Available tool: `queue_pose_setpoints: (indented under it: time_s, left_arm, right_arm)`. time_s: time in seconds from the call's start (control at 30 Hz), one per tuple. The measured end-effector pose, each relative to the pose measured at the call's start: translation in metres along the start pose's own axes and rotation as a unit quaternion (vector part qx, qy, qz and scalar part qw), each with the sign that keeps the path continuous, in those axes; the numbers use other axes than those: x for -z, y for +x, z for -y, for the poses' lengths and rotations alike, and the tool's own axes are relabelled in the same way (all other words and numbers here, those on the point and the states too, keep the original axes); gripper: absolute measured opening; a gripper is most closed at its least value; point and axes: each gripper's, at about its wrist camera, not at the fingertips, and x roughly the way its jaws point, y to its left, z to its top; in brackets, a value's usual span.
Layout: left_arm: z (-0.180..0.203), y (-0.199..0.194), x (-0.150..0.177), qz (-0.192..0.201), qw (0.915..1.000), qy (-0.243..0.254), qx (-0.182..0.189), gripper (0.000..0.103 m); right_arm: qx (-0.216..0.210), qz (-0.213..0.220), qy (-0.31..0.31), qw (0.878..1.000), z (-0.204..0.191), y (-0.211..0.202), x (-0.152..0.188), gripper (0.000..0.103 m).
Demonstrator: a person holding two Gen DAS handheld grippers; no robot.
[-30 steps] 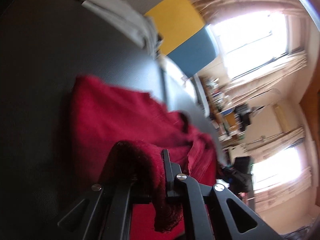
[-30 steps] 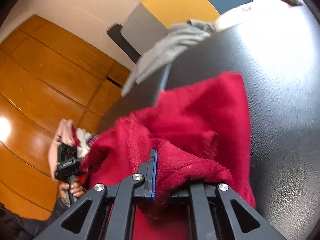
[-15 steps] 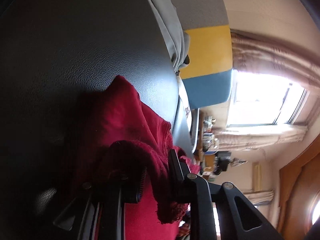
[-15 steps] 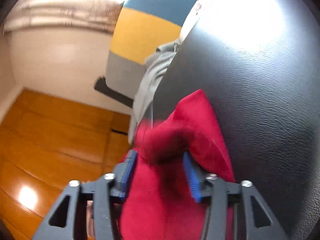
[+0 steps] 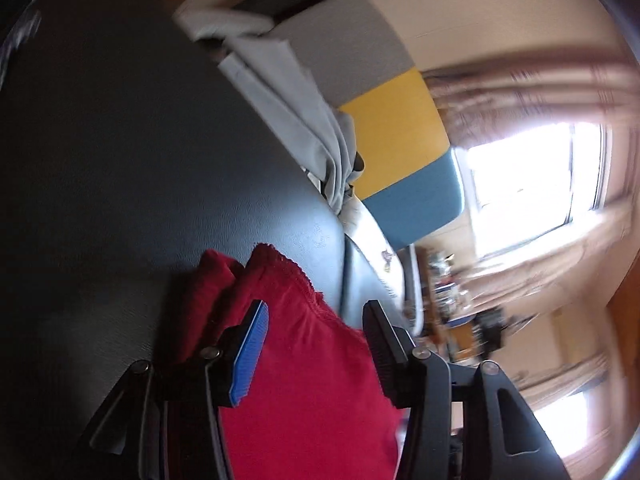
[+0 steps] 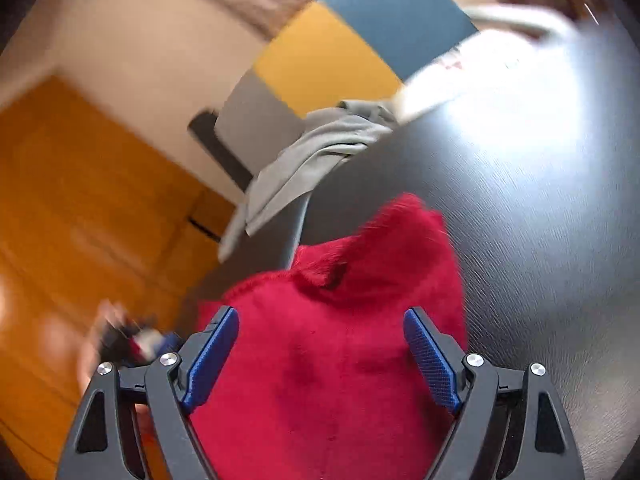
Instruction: Fold clothes
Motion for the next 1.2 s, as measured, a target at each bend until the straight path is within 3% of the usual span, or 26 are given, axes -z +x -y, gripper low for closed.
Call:
queue_pose_setpoints:
  time_s: [0.17,0.23,0.3,0.33,0.37,0.4,0.5,0.63,0.73,0.77,0.8,0.83,0.93,1.07,1.2]
  left_arm:
    - [0.029,0.033,0.024,-0.047,0.9908,0.121,-0.040,0.050]
    - [0.032,0.046,0.035,-0.051,0.9818,0.165,-0.079,0.049]
    - [0.019,0.063,0.042,-0.054,0.9749,0.178,-0.123,0.048]
    - [0.008,0.066,0.047,-0.045,0.9740,0.180,-0.131,0.032]
    - [-0.005,0.061,0.052,-0.022,0.9760,0.178,-0.124,0.025]
    - [-0.013,0.053,0.057,-0.003,0.9780,0.171,-0.119,0.013]
    - [-0.031,0.032,0.061,0.008,0.9847,0.136,-0.108,0.010]
    - [-0.026,0.021,0.072,0.007,0.9783,0.158,-0.133,0.010]
    - [-0.021,0.019,0.068,-0.014,0.9778,0.147,-0.149,0.009]
    - [-0.015,0.017,0.065,-0.023,0.9773,0.140,-0.157,0.012]
    - [-0.003,0.013,0.065,-0.025,0.9757,0.142,-0.164,0.024]
    - [0.013,0.008,0.069,-0.019,0.9728,0.165,-0.161,0.026]
    - [0.064,0.011,0.091,-0.029,0.9566,0.261,-0.126,0.028]
    - [0.119,0.052,0.131,-0.094,0.9291,0.350,-0.073,0.029]
    - [0.160,0.089,0.187,-0.138,0.8882,0.435,-0.054,0.029]
  right_arm:
    - [0.013,-0.043,-0.119,0.992,-0.050,0.038,-0.005,0.084]
    - [0.059,-0.063,-0.144,0.986,-0.052,0.064,-0.003,0.084]
    - [0.104,-0.082,-0.169,0.977,-0.053,0.090,-0.001,0.084]
    - [0.122,-0.089,-0.174,0.973,-0.050,0.100,0.001,0.084]
    - [0.126,-0.088,-0.165,0.974,-0.042,0.102,0.004,0.085]
    - [0.118,-0.078,-0.155,0.978,-0.037,0.097,0.005,0.084]
    - [0.082,-0.070,-0.130,0.986,-0.031,0.086,0.011,0.085]
    - [0.061,-0.076,-0.135,0.986,-0.038,0.078,0.023,0.089]
    - [0.055,-0.080,-0.139,0.985,-0.045,0.078,0.029,0.093]
    - [0.052,-0.083,-0.138,0.986,-0.047,0.074,0.029,0.093]
    - [0.044,-0.084,-0.132,0.987,-0.049,0.067,0.028,0.093]
    - [0.024,-0.080,-0.124,0.989,-0.049,0.056,0.028,0.093]
    - [-0.028,-0.057,-0.098,0.993,-0.035,0.012,0.034,0.098]
    - [-0.059,-0.064,-0.048,0.995,0.007,-0.049,0.058,0.103]
    - [-0.075,-0.100,-0.038,0.991,0.032,-0.091,0.091,0.103]
